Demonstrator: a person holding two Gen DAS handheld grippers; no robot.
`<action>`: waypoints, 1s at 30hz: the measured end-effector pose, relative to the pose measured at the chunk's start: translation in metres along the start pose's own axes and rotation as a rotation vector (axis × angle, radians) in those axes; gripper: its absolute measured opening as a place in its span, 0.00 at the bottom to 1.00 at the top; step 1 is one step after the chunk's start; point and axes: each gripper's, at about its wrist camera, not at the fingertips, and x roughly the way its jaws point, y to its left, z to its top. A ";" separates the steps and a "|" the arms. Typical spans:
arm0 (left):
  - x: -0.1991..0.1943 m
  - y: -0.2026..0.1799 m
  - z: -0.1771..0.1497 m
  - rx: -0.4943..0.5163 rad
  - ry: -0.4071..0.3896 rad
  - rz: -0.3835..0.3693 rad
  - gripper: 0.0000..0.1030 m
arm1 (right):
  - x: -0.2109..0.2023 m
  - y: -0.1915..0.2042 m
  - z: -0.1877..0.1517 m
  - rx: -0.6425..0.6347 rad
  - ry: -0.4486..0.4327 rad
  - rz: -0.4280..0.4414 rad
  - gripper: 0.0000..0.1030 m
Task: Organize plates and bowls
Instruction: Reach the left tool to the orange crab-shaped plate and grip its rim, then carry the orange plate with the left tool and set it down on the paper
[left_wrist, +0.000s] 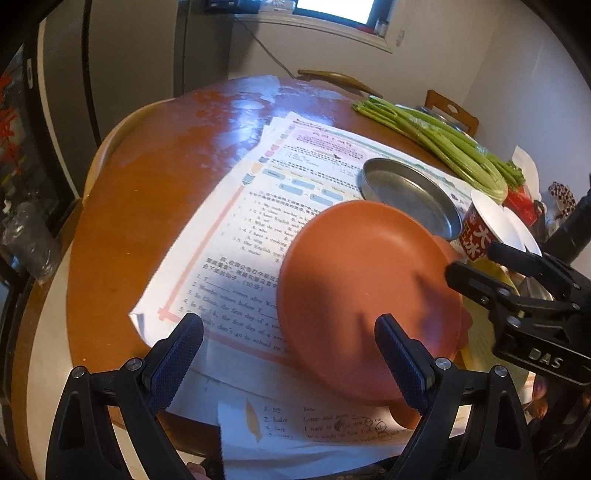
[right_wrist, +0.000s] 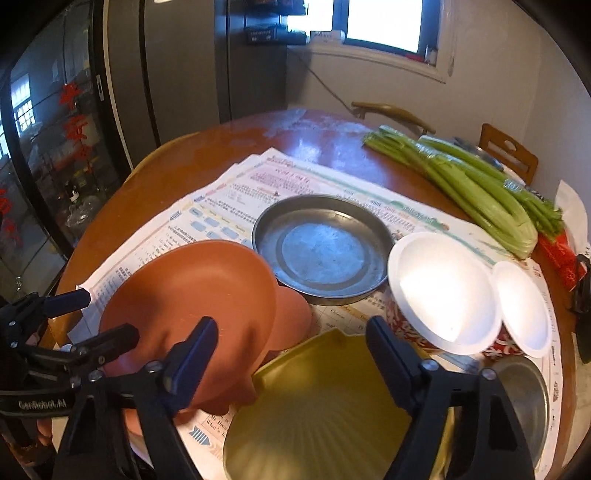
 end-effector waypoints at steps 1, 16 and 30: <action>0.001 0.000 0.000 -0.001 0.003 -0.002 0.91 | 0.003 0.001 0.000 -0.010 0.009 -0.007 0.72; 0.009 -0.015 -0.002 0.041 0.007 -0.027 0.51 | 0.024 0.012 0.000 -0.071 0.025 0.046 0.47; -0.010 0.009 0.010 -0.013 -0.041 -0.019 0.50 | 0.008 0.023 -0.002 -0.044 0.011 0.093 0.46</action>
